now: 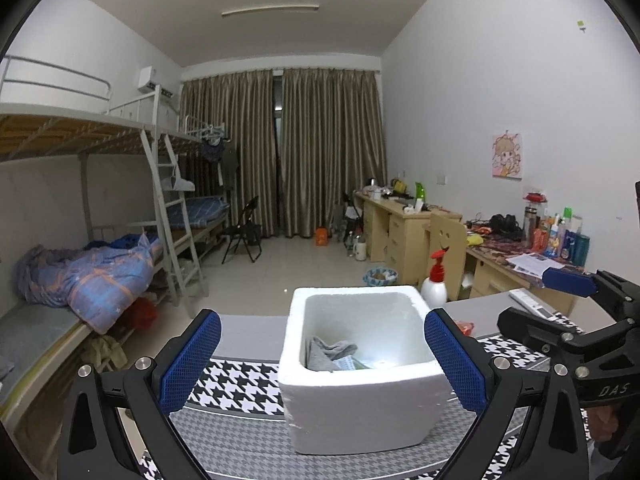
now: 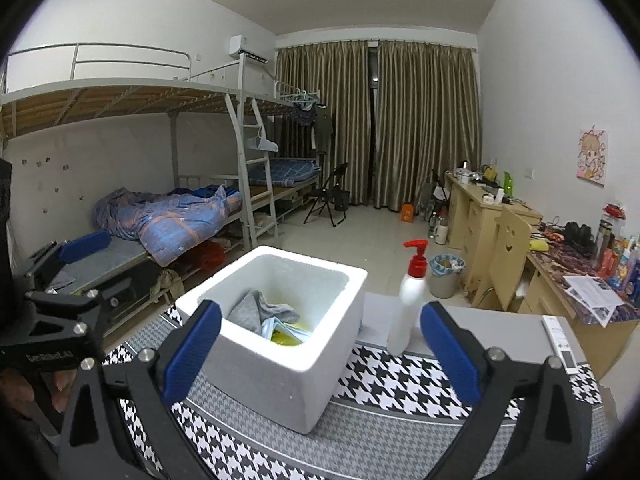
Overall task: Organize soft objects
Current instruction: 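Open the right tool to release the roller and withdraw both tools from the box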
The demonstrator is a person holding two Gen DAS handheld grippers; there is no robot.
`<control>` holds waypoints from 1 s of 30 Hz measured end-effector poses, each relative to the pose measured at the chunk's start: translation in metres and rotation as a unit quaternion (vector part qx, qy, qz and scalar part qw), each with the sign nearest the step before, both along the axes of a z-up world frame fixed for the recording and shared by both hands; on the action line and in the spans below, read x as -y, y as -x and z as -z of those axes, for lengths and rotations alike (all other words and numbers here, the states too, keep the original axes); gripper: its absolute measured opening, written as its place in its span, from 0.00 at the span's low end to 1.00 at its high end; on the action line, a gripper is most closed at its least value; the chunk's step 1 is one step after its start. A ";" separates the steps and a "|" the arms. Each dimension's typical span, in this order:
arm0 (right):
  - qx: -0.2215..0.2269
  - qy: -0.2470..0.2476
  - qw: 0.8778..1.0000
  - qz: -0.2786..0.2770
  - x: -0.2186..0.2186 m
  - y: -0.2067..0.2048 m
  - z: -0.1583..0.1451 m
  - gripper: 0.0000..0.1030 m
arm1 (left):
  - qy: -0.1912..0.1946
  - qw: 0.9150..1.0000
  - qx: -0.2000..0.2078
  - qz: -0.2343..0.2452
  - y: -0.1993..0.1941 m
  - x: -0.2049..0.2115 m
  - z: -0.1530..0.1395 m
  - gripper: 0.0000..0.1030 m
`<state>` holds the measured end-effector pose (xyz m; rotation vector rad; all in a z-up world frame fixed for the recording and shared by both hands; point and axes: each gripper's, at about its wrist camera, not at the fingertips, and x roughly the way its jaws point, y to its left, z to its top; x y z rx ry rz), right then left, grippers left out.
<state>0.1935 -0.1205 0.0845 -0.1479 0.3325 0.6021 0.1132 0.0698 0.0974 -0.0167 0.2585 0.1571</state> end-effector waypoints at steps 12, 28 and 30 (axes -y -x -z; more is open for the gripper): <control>0.010 -0.021 1.000 0.012 0.024 0.029 0.001 0.99 | -0.009 1.000 0.017 0.015 0.030 0.021 -0.006 0.99; 0.028 -0.035 0.999 0.020 0.052 0.072 0.020 0.99 | -0.015 0.999 0.027 0.017 0.069 0.045 0.010 0.99; 0.027 -0.039 0.999 0.021 0.055 0.075 0.023 0.99 | -0.016 0.999 0.025 0.020 0.071 0.047 0.012 0.99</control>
